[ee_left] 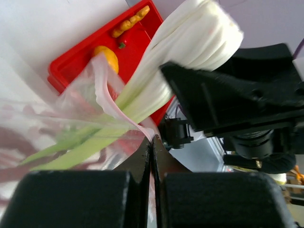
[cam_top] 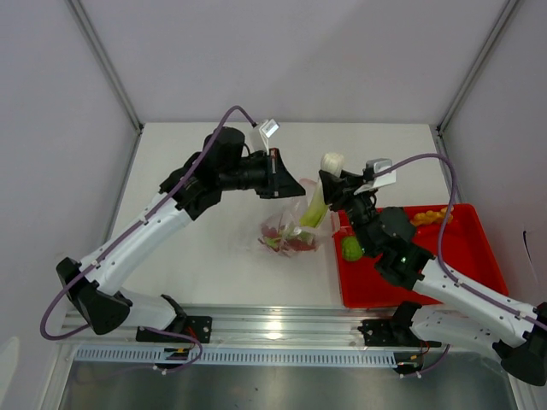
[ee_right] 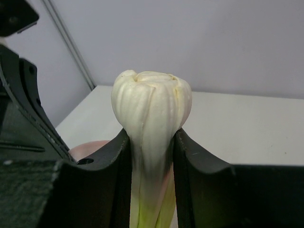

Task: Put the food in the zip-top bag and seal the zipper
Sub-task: Place the fake vegetable in the zipper food storage bag.

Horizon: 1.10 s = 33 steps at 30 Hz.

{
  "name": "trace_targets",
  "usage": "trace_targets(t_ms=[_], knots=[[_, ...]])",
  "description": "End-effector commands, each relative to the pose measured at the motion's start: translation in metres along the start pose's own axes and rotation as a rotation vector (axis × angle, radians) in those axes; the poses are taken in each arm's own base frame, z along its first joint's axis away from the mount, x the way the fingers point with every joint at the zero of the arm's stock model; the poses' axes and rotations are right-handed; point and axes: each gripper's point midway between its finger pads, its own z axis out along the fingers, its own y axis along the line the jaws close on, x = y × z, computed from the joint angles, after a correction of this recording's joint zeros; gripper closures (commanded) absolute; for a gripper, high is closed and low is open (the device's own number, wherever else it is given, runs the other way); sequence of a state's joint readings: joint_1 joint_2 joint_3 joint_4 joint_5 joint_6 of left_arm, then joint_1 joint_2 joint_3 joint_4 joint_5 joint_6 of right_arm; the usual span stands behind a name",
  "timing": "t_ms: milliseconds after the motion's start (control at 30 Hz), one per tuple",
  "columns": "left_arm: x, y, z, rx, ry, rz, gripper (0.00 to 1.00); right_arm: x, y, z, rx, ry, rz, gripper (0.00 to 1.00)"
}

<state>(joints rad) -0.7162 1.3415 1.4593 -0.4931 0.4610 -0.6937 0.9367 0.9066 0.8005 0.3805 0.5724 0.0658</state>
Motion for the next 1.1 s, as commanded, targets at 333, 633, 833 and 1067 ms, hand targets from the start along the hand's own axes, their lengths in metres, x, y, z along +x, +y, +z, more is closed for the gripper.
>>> trace_targets(t_ms=[333, 633, 833, 1067], knots=[[-0.021, -0.035, -0.014, 0.148, -0.048, -0.001, 0.99, 0.037, 0.025, -0.013, -0.146, 0.156, 0.005, 0.67], [-0.002, -0.019, -0.016, 0.121, -0.026, 0.009, 0.99, 0.017, 0.011, -0.012, -0.062, 0.263, -0.017, 0.21], [0.005, -0.013, -0.017, 0.115, -0.016, 0.014, 0.99, 0.013, -0.003, -0.002, -0.04, 0.309, -0.027, 0.18], [0.006, -0.015, -0.019, 0.122, -0.019, 0.018, 0.99, 0.025, -0.008, 0.008, -0.061, 0.403, 0.021, 0.37]])
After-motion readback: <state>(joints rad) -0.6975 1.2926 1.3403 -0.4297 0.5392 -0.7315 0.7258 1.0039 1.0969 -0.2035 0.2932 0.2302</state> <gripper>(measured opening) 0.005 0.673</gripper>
